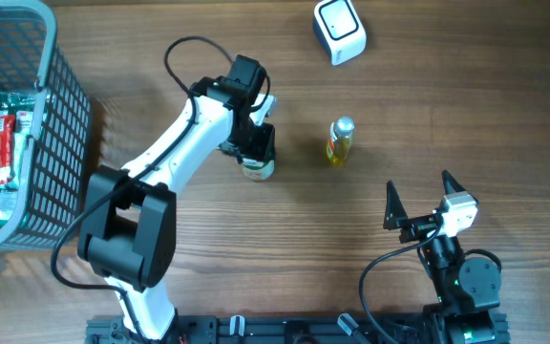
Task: Scan the item barcode
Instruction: 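Lower the tub beside the oil bottle and release it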
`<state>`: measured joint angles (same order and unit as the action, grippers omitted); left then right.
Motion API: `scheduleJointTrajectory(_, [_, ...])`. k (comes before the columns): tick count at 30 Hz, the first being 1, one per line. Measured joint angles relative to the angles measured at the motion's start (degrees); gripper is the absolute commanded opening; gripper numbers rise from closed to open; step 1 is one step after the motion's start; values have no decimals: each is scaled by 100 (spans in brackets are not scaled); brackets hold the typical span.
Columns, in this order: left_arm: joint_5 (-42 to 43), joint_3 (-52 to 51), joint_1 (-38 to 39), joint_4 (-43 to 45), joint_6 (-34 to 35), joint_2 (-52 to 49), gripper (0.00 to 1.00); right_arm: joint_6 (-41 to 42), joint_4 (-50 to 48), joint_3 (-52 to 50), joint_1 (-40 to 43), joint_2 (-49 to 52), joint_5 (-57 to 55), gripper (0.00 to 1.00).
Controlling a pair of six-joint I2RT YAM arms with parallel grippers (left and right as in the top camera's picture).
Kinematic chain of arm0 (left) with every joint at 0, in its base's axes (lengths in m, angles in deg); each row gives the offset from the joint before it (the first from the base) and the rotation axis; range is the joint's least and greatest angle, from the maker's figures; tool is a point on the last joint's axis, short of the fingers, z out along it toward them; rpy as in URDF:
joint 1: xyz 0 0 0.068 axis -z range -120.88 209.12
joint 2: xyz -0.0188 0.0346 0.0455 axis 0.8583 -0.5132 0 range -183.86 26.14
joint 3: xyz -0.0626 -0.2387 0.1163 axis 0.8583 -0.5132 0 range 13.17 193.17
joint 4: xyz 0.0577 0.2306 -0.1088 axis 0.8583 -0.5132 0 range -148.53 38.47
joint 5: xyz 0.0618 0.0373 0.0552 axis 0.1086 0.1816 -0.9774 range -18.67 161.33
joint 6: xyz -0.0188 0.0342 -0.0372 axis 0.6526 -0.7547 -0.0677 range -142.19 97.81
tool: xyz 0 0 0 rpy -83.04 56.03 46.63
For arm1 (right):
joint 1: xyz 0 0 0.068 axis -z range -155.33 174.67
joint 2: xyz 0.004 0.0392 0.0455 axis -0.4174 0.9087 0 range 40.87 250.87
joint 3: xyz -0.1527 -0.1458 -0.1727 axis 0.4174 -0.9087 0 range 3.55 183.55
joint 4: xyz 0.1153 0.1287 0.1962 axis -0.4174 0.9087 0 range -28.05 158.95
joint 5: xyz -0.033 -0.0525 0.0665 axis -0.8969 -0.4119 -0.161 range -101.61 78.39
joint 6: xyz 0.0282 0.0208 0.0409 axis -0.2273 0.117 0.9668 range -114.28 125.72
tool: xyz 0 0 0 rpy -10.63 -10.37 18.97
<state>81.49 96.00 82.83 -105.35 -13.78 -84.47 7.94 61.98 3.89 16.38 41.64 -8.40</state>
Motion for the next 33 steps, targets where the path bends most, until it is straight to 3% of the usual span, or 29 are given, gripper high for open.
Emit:
scheduleJointTrajectory(5, [-170, 0, 203, 17, 1991, 17, 33, 0, 0, 0, 0, 0, 0, 100])
scheduleJointTrajectory(7, [-667, 0, 494, 28, 2870, 26, 27, 0, 0, 0, 0, 0, 0, 100])
scheduleJointTrajectory(9, [-1088, 0, 782, 26, 3554, 28, 29, 0, 0, 0, 0, 0, -2, 100])
scheduleJointTrajectory(10, [-1255, 0, 903, 28, 3832, 28, 36, 0, 0, 0, 0, 0, 0, 100])
scheduleJointTrajectory(11, [-1502, 0, 1086, 35, 4201, 28, 65, 0, 2, 0, 0, 0, 0, 100])
scheduleJointTrajectory(12, [-1757, -2, 1303, 70, 4559, 28, 73, 0, 0, 0, 0, 0, 0, 100])
scheduleJointTrajectory(14, [-2142, -4, 1617, 234, 4957, 28, 74, 0, 0, 0, 0, 0, 0, 100])
scheduleJointTrajectory(18, [-2535, -4, 1851, 330, 5285, 37, 91, 0, 0, 0, 0, 0, 0, 100])
scheduleJointTrajectory(21, [-2649, -4, 1792, 310, 5086, 44, 100, 0, 0, 2, 0, 0, 0, 99])
scheduleJointTrajectory(26, [-2706, -7, 1580, 315, 3812, 354, 100, 0, 2, 0, 0, 0, 0, 100])
scheduleJointTrajectory(29, [-2695, -4, 1414, 345, 2463, 739, 100, 0, 2, 0, 0, 0, 0, 100])
scheduleJointTrajectory(33, [-1849, -2, 1220, 341, -61, 940, 100, 0, 0, 0, 0, 0, 0, 100])
